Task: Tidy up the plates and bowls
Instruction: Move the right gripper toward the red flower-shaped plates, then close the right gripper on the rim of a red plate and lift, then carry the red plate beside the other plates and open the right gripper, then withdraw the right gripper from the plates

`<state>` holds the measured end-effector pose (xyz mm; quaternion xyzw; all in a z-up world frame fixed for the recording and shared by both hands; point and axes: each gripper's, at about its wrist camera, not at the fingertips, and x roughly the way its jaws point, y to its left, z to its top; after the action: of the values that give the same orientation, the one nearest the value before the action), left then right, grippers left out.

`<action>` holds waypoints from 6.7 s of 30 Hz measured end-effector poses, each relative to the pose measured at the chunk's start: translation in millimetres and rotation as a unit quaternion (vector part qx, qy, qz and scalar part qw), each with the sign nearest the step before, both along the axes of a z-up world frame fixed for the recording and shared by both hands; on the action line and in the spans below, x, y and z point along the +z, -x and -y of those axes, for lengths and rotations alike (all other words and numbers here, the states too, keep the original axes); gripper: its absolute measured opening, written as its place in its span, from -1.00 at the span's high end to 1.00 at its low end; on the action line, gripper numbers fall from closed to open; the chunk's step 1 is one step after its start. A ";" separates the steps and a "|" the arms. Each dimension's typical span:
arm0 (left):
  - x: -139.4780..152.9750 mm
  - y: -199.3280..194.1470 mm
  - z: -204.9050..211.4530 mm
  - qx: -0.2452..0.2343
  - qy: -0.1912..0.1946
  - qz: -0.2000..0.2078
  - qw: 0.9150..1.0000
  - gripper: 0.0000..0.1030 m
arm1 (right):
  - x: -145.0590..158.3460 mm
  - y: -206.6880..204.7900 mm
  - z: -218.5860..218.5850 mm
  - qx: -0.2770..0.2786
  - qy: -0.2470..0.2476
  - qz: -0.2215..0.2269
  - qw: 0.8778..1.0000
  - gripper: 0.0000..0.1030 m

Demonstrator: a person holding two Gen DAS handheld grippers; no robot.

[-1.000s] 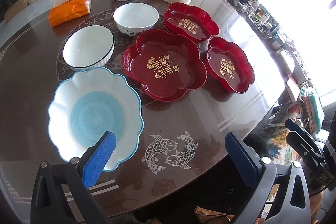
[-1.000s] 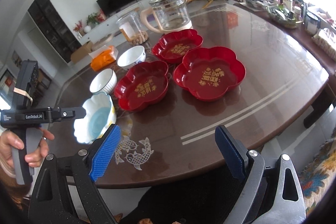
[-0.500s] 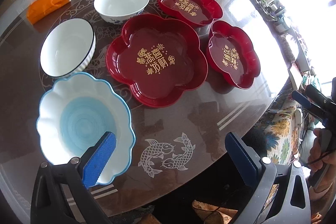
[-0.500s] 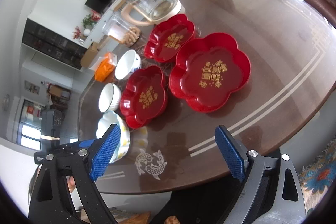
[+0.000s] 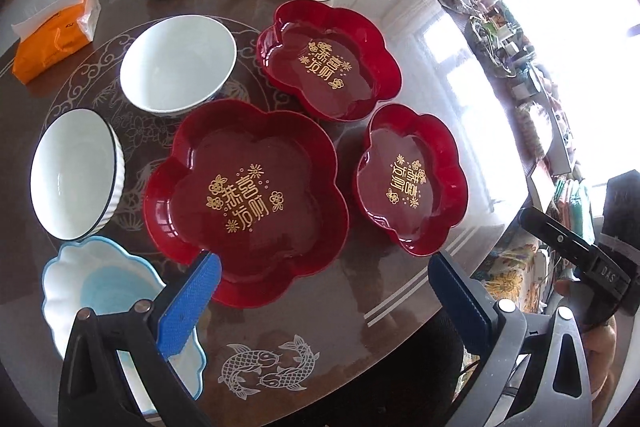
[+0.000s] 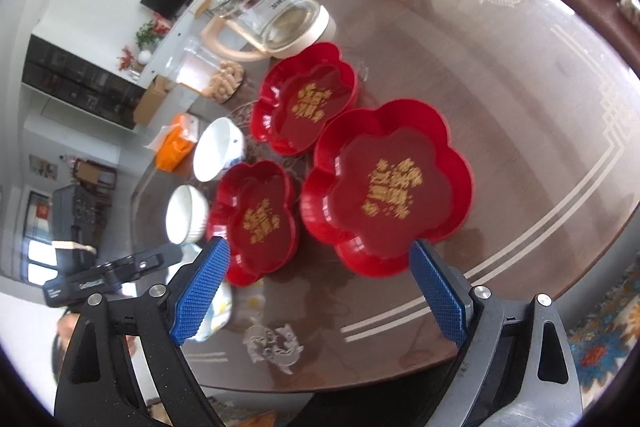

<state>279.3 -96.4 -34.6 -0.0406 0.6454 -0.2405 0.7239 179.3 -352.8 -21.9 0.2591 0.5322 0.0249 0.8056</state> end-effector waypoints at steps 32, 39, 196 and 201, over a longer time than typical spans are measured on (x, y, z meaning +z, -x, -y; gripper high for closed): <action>-65.9 -56.9 -93.1 0.086 0.079 -0.081 0.990 -0.61 | -51.0 -105.2 -110.0 0.225 -0.052 0.019 0.973 -0.77; -62.2 -50.0 -106.8 0.100 0.062 -0.062 0.991 -0.60 | -62.3 -113.4 -118.7 0.234 -0.018 0.009 0.972 -0.77; 99.5 320.4 -7.7 0.064 -0.104 0.467 0.876 -0.91 | 62.4 305.4 -113.7 -0.190 0.301 0.284 0.890 -0.49; 81.7 288.9 -14.5 0.040 -0.069 0.397 0.914 -0.91 | 77.6 308.7 -109.2 -0.193 0.311 0.307 0.879 -0.49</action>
<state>-9.7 -81.9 47.1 0.0827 0.3173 -0.1620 0.9307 -129.5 -243.6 55.7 0.0721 0.1779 -0.2193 0.9566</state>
